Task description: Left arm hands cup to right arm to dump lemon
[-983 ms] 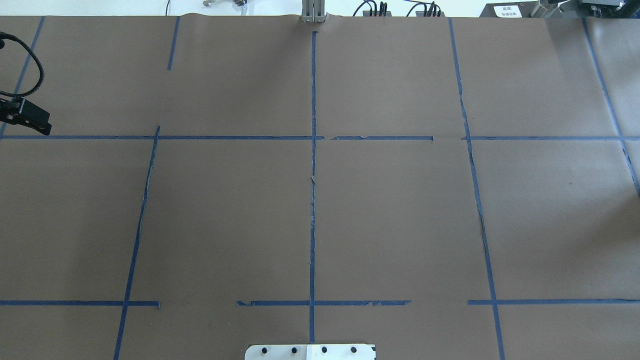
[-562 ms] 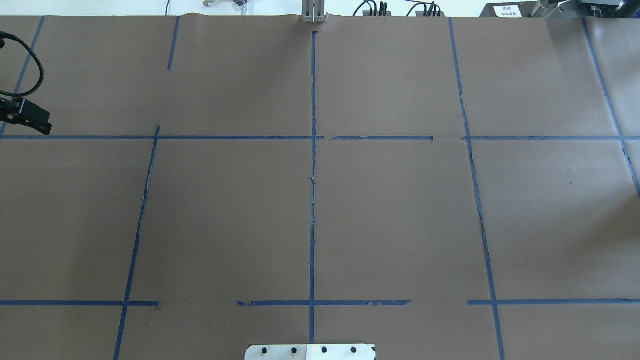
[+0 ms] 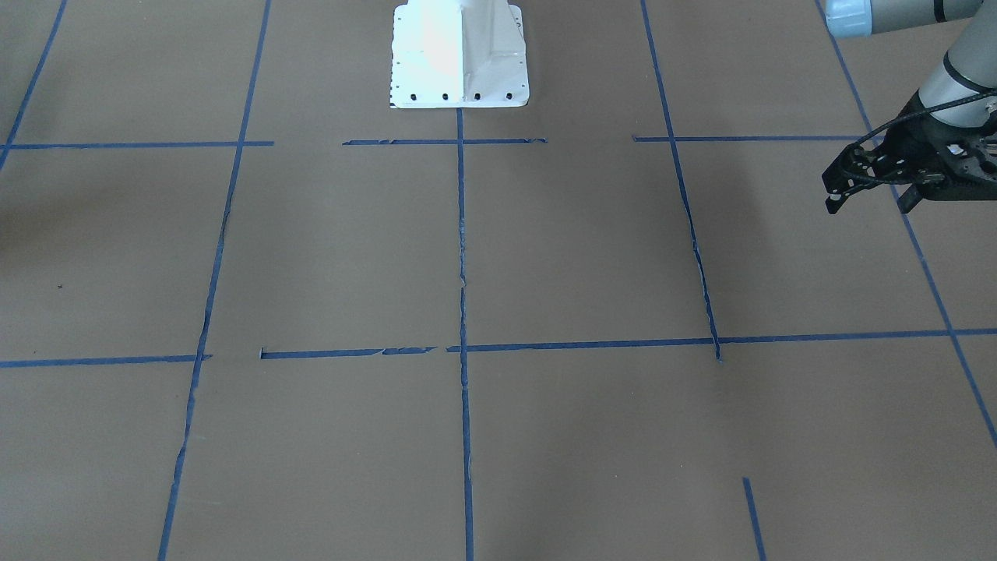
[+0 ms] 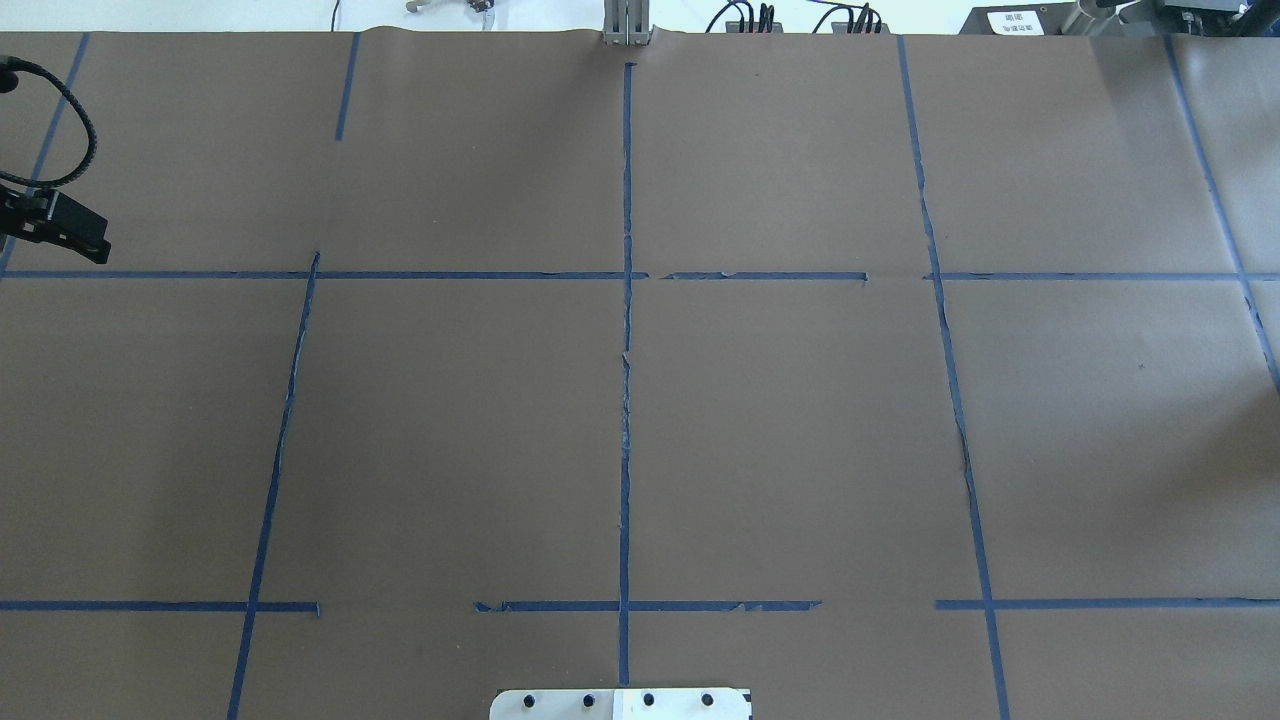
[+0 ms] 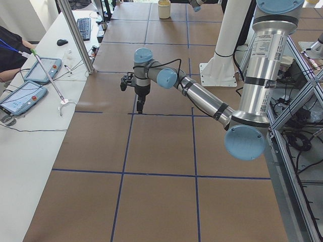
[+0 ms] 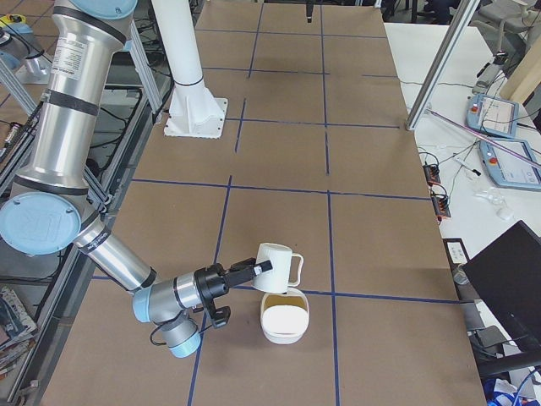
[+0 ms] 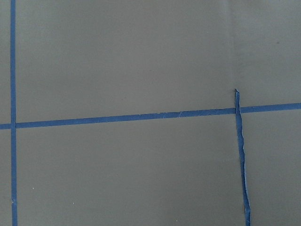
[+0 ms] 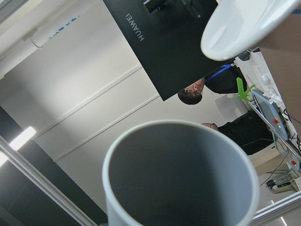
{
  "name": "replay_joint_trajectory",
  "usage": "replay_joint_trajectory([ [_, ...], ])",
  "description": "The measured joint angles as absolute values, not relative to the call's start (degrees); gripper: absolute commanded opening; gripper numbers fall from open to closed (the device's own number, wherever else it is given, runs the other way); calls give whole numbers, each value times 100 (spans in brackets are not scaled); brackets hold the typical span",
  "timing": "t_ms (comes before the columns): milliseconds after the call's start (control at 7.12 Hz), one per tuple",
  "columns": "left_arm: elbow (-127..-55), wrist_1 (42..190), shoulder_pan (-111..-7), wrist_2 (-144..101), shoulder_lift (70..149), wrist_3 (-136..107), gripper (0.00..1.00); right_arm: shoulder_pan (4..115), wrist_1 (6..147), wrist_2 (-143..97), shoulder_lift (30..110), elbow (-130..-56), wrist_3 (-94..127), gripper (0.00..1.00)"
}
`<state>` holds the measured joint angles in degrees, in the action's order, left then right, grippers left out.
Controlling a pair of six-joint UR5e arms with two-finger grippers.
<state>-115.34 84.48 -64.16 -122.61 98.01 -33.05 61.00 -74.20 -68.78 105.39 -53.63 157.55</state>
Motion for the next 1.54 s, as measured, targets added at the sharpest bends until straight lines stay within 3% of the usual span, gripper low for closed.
replay_joint_trajectory([
  [983,-11511,8446,-6418,-12252,9838,-3305,100,6091,-7421,-6875,10485,-5395,16067,3],
  [1545,-11505,8446,-6417,-12252,9830,-3305,100,6166,-7165,-7075,10534,-5586,14582,2],
])
